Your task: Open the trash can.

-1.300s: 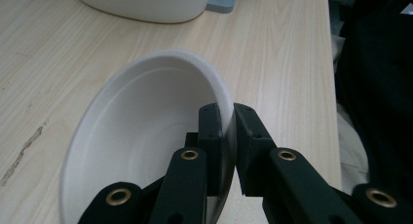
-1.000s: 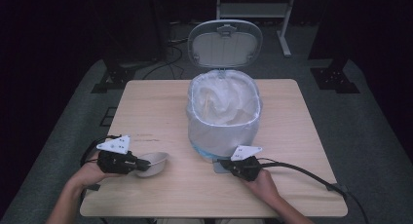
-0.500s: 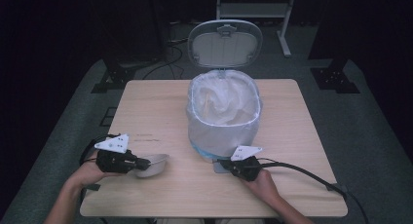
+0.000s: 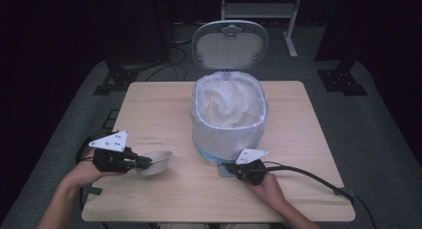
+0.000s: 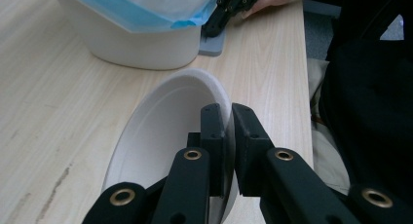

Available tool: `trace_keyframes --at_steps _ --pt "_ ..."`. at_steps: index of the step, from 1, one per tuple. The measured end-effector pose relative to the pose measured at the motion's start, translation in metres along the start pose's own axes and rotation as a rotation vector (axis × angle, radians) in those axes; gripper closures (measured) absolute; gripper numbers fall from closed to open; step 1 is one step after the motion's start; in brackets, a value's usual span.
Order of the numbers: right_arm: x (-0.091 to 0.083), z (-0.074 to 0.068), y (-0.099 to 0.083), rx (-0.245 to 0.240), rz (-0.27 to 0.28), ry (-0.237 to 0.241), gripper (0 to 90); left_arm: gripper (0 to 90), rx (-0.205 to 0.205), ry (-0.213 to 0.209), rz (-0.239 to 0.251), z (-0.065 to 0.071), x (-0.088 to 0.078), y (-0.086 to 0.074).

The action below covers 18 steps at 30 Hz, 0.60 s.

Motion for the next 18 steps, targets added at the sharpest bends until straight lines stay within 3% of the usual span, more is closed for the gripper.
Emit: trace_keyframes --at_steps 18 --pt "0.000 0.000 0.000 -0.004 0.004 0.002 90.0 84.5 0.020 0.030 0.005 -0.001 -0.019 0.024"
Point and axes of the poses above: each handheld gripper's, and its own axes: x roughly forward along the jaws, y roughly out of its top, z roughly to its right, the point moved 10 cm from there along x, roughly forward along the jaws, and after that the axes turned 3 degrees about y, right-handed, at the moved point
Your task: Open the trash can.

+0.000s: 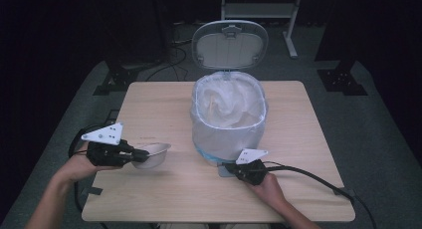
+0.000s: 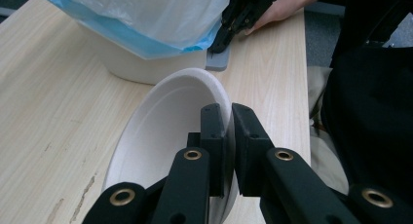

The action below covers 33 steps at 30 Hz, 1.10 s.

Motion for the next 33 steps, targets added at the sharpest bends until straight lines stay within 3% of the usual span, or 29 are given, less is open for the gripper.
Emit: trace_keyframes --at_steps 6,20,33 --pt "0.000 0.000 0.000 0.000 0.001 -0.001 90.0 84.5 -0.011 0.011 0.015 -0.004 -0.006 0.008" --pt "0.000 0.000 0.000 0.000 0.001 0.001 90.0 84.5 0.027 0.028 -0.012 -0.006 -0.015 0.025" --pt "0.000 0.000 0.000 0.007 0.003 0.006 90.0 84.4 0.049 0.046 0.000 -0.008 -0.027 0.047"
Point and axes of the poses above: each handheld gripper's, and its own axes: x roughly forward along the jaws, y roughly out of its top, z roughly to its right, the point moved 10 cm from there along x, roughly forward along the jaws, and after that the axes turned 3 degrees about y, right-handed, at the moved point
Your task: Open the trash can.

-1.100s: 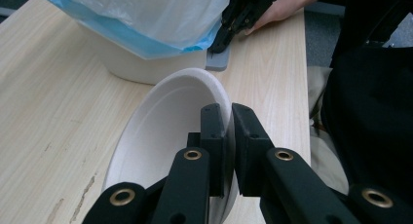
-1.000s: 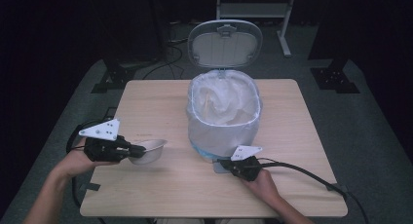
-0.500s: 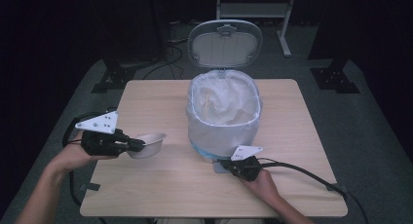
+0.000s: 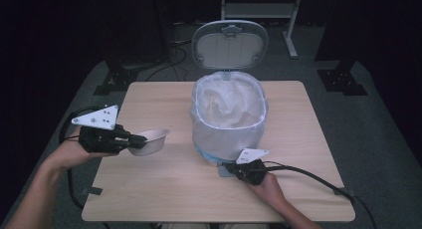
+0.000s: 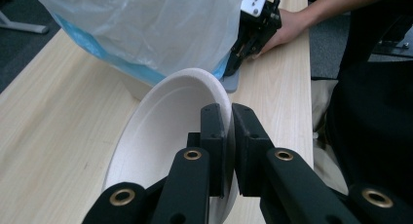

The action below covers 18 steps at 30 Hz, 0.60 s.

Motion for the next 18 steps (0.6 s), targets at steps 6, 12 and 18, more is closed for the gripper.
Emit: trace_keyframes --at_steps 6,12,18 --pt "0.000 0.001 0.000 -0.002 0.003 0.006 90.0 84.4 0.000 -0.006 -0.011 -0.001 -0.001 0.004" --pt "0.000 0.000 0.000 0.001 0.003 0.010 90.0 84.4 0.016 0.000 -0.001 -0.001 -0.005 0.016" --pt "0.000 0.000 0.000 0.000 0.003 0.011 90.0 84.4 0.030 0.008 -0.007 0.000 -0.008 0.023"
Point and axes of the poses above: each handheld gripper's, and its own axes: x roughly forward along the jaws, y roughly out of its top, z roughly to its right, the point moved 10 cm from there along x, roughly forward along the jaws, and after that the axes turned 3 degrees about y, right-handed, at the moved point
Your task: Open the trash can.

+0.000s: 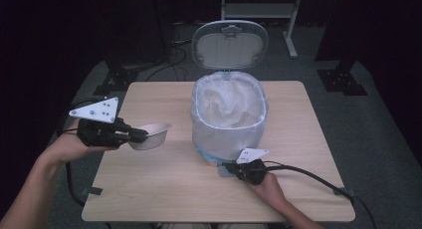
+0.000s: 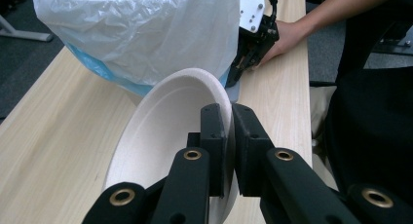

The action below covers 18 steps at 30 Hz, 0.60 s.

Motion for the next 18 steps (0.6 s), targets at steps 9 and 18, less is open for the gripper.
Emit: trace_keyframes --at_steps 9,18 --pt "0.000 0.000 0.000 0.004 0.000 0.000 90.0 84.4 0.012 0.010 0.006 -0.002 -0.004 0.007" --pt "0.000 0.000 0.000 0.004 0.001 0.001 90.0 84.4 0.025 0.015 0.017 -0.006 -0.010 0.021"
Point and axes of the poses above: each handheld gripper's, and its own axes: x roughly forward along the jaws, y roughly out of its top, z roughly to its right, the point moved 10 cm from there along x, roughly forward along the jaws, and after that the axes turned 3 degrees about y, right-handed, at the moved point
